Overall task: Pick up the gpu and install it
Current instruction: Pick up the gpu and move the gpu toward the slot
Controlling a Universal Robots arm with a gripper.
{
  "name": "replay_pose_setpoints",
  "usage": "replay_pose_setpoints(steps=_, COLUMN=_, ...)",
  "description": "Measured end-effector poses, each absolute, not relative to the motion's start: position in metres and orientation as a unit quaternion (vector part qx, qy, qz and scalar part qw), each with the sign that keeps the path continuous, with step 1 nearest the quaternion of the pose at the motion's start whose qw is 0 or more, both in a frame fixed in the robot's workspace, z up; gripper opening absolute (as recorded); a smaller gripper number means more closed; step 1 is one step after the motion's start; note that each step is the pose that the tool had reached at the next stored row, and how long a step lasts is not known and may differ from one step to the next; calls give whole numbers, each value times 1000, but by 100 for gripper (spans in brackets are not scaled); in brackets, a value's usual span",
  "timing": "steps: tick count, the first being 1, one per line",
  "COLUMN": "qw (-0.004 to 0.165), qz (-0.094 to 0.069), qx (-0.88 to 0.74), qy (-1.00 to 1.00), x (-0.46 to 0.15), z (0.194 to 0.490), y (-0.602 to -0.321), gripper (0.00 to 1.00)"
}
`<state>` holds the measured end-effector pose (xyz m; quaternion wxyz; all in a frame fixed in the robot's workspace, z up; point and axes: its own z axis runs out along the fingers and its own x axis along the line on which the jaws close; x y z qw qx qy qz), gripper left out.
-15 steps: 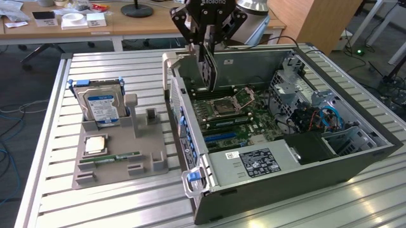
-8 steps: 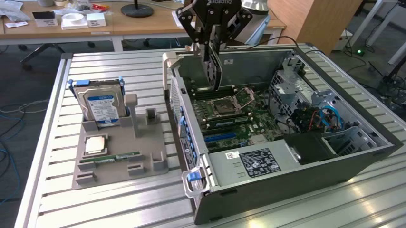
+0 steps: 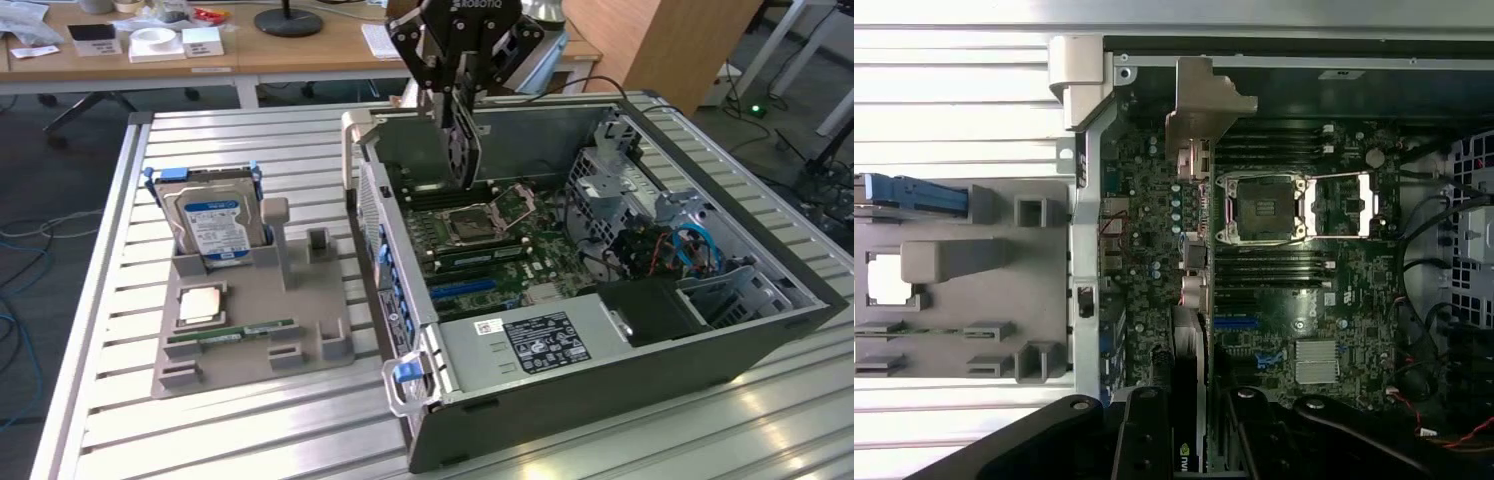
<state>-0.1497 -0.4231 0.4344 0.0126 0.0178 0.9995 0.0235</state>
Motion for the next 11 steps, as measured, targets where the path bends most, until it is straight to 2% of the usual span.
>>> replay_pose_setpoints(steps=11, qw=13, qz=23, qx=18, qy=999, x=-127, z=434, y=-422, gripper=26)
